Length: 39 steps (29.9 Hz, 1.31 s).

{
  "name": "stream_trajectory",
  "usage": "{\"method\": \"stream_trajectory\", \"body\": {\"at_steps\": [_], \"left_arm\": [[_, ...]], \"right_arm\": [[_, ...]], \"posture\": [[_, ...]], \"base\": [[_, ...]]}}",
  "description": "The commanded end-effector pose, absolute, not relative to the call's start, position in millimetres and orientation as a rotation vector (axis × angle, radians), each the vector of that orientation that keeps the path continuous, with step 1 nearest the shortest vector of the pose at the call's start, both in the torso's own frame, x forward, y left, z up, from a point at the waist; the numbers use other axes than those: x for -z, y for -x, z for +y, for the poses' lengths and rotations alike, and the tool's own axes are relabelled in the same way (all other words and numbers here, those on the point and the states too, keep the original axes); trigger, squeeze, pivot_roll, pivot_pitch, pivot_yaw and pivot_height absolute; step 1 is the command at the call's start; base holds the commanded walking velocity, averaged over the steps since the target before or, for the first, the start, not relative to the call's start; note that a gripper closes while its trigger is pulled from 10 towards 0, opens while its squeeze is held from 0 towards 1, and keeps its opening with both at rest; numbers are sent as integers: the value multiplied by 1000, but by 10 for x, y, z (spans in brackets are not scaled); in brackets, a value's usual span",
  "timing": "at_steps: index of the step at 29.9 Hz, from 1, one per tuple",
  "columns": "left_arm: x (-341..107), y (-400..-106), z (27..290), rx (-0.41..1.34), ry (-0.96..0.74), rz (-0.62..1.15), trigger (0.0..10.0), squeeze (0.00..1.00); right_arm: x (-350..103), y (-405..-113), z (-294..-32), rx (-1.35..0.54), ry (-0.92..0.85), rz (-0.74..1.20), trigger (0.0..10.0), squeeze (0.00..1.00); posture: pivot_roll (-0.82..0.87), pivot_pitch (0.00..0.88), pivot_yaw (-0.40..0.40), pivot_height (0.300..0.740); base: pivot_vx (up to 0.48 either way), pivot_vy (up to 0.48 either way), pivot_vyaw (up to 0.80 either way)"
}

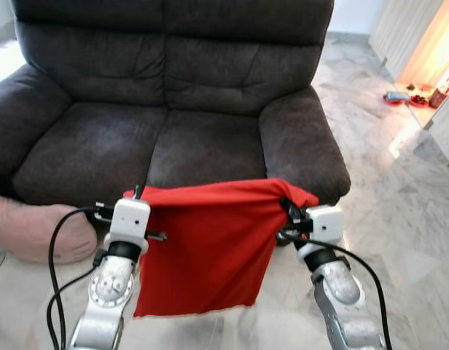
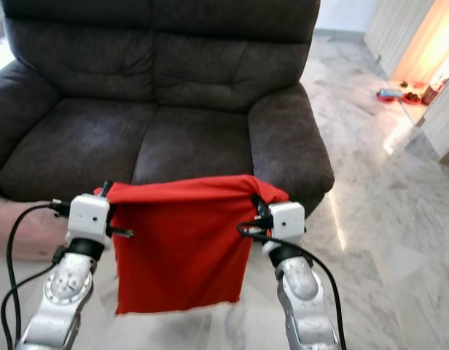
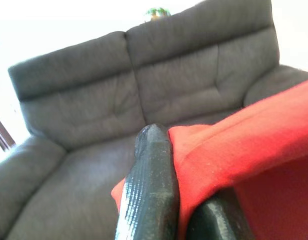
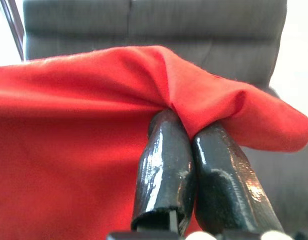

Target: Move the pillow to the sofa from floor

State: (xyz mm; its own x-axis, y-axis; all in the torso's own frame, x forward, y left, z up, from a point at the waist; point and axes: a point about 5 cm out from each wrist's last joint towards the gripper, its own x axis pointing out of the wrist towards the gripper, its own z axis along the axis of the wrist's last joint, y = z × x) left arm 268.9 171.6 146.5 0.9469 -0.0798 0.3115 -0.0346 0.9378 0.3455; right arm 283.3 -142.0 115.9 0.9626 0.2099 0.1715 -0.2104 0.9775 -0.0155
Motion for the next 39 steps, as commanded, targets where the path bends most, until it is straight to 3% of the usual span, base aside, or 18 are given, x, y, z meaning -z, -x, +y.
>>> {"method": "stream_trajectory", "body": {"at_steps": [1,13,39], "left_arm": [[-1761,-2672,1764,-28,-379,-458,10000,0],[-2014,-2684,1785,-81,-451,-540,10000,0],[-2331,-2725,1809,-124,-484,-623,10000,0]], "right_arm": [[-1497,-2862,-1497,-165,0,-340,10000,0],[-1724,-2849,-1428,-163,-48,-426,10000,0],[-1934,-2856,-1379,-161,-74,-489,10000,0]], "posture": [[130,87,-72,740],[136,86,-71,740],[142,90,-69,740]], "base": [[0,0,0],[167,0,0],[339,0,0]]}}
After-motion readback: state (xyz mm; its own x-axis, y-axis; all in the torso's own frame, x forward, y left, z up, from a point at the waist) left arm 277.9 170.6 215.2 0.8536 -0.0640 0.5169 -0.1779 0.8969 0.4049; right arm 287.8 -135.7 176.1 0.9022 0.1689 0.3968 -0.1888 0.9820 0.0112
